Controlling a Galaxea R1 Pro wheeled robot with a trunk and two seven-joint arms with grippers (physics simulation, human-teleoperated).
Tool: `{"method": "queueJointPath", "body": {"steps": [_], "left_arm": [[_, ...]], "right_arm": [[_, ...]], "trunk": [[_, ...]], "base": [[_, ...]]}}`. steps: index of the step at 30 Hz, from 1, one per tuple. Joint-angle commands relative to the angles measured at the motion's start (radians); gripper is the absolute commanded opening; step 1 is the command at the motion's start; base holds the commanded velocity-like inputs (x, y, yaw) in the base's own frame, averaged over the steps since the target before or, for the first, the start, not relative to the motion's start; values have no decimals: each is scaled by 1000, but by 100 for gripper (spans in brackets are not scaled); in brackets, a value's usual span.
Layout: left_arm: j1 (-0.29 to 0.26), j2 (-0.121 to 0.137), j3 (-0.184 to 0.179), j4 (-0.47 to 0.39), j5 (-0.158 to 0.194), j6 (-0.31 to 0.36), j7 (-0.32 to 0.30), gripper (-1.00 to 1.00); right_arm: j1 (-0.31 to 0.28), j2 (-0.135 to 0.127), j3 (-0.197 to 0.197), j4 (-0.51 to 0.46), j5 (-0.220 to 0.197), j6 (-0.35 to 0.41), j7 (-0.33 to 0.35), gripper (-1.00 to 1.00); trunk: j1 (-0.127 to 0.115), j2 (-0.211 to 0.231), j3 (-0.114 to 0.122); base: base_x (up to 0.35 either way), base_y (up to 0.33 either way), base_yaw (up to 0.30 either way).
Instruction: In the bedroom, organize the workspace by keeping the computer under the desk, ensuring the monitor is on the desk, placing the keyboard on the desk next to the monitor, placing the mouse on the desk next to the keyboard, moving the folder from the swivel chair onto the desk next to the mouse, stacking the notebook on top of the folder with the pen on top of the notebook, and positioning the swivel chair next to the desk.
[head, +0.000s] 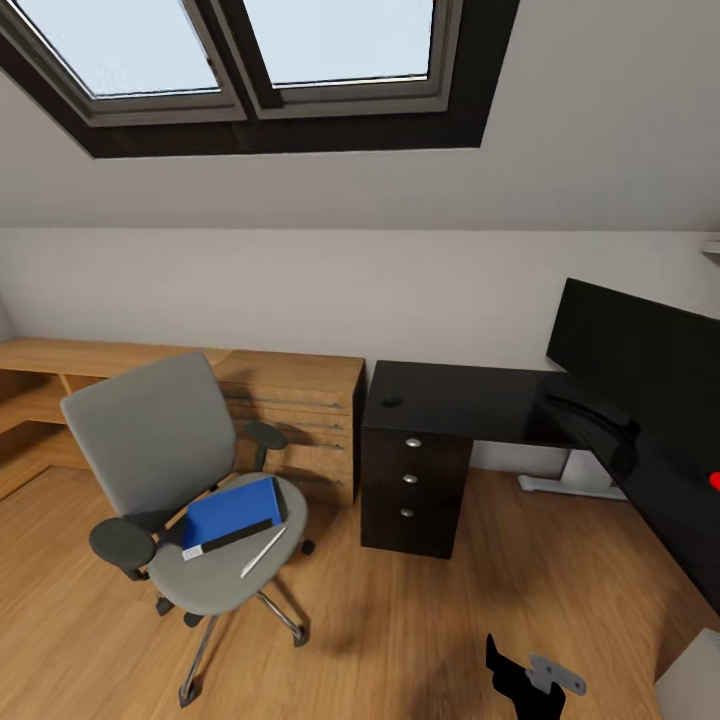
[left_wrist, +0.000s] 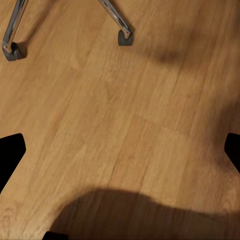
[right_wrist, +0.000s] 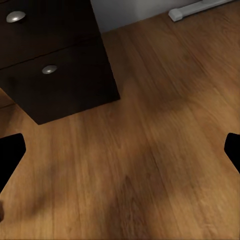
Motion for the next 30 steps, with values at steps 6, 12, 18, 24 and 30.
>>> {"method": "queueJointPath", "body": {"steps": [6, 12, 18, 24, 30], "left_arm": [[-1, -1, 2, 1, 3, -3, 0, 100], [-1, -2, 2, 2, 3, -3, 0, 100], [-1, -2, 2, 2, 3, -3, 0, 100], [-1, -2, 2, 3, 3, -3, 0, 100], [-1, -1, 2, 3, 3, -3, 0, 100]], "right_arm": [[-1, -1, -7, 2, -4, -3, 10, 100], [-1, -1, -7, 2, -4, -3, 10, 100], [-1, -2, -7, 2, -4, -3, 10, 100], [0, -2, -7, 2, -4, -3, 10, 100], [1, -2, -7, 2, -4, -3, 10, 100]], "trunk": [[0, -1, -1], [0, -1, -1], [0, -1, -1], [0, -1, -1], [0, -1, -1]], "base": [[0, 0, -4], [0, 0, 0], [0, 0, 0], [0, 0, 0], [0, 0, 0]]}}
